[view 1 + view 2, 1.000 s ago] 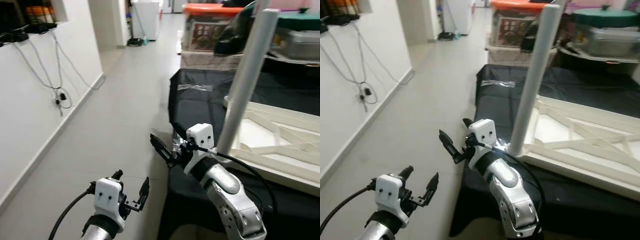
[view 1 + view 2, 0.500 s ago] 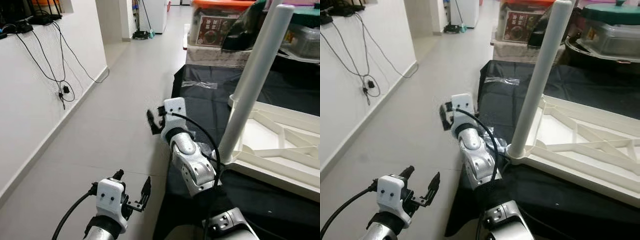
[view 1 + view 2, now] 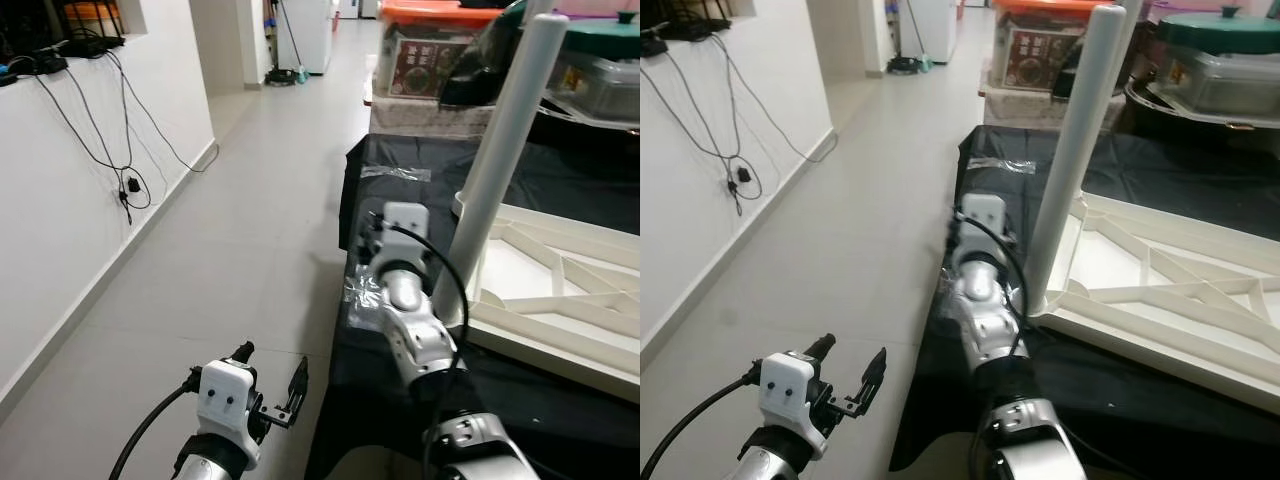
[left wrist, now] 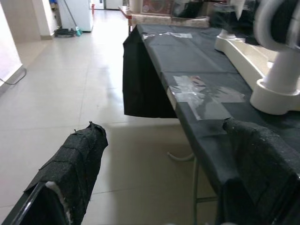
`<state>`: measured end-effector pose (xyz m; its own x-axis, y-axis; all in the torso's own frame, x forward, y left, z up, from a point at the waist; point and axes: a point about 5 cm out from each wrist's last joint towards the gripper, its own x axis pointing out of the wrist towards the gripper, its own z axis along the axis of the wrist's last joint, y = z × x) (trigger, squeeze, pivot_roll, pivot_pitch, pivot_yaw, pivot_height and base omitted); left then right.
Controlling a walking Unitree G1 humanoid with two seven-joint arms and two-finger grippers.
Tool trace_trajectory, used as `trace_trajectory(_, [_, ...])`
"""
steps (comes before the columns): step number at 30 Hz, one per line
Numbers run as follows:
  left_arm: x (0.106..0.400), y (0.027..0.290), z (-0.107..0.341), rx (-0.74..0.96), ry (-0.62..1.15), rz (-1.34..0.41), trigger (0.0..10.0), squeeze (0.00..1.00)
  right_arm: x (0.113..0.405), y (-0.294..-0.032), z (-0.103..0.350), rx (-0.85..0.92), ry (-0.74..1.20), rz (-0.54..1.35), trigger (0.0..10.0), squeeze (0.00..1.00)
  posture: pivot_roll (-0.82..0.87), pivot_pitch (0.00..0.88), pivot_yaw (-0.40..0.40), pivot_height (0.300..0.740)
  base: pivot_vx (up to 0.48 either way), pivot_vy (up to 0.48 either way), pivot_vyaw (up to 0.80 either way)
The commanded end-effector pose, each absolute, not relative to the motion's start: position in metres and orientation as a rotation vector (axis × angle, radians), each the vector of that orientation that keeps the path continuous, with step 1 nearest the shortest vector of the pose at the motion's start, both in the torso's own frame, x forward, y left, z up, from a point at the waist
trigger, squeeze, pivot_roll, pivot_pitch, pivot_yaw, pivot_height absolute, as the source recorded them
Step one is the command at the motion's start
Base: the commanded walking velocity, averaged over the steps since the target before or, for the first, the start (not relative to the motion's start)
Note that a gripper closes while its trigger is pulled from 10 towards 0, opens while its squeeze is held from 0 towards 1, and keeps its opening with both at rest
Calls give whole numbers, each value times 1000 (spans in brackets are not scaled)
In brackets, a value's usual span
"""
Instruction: Building children table
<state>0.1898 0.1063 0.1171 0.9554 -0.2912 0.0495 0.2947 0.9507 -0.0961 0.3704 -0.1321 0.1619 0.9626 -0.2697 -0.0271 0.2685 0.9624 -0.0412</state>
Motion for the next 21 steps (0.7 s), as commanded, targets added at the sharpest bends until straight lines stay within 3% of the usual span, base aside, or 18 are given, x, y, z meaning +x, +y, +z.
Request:
trace_trajectory(1, [189, 106, 114, -92, -19, -306, 10000, 0, 371, -148, 161, -19, 37, -355, 10000, 0, 76, 0, -36, 740, 0, 0, 0])
trace_trajectory(2, [189, 106, 114, -92, -19, -306, 10000, 0, 371, -148, 161, -19, 37, -355, 10000, 0, 76, 0, -36, 740, 0, 0, 0])
trace_trajectory(4, [189, 106, 114, -92, -19, -306, 10000, 0, 365, -177, 163, -31, 28, -474, 10000, 0, 70, 5, -31, 740, 0, 0, 0])
trace_trajectory(6, [189, 106, 114, -92, -19, -306, 10000, 0, 365, -177, 163, -31, 28, -474, 10000, 0, 70, 5, -31, 740, 0, 0, 0])
trace_trajectory(9, [189, 106, 114, -94, -17, -309, 10000, 0, 355, -204, 164, -42, 28, -553, 10000, 0, 63, 8, -27, 740, 0, 0, 0])
trace_trajectory(15, [189, 106, 114, -94, -15, -313, 10000, 0, 347, -217, 163, -64, 36, -576, 10000, 0, 55, 13, -22, 740, 0, 0, 0])
trace_trajectory(19, [190, 106, 113, -88, -9, -326, 10000, 0, 307, -270, 145, -210, 111, -665, 10000, 0, 51, 19, -8, 740, 0, 0, 0])
trace_trajectory(21, [190, 106, 113, -88, -9, -326, 10000, 0, 307, -270, 145, -210, 111, -665, 10000, 0, 51, 19, -8, 740, 0, 0, 0])
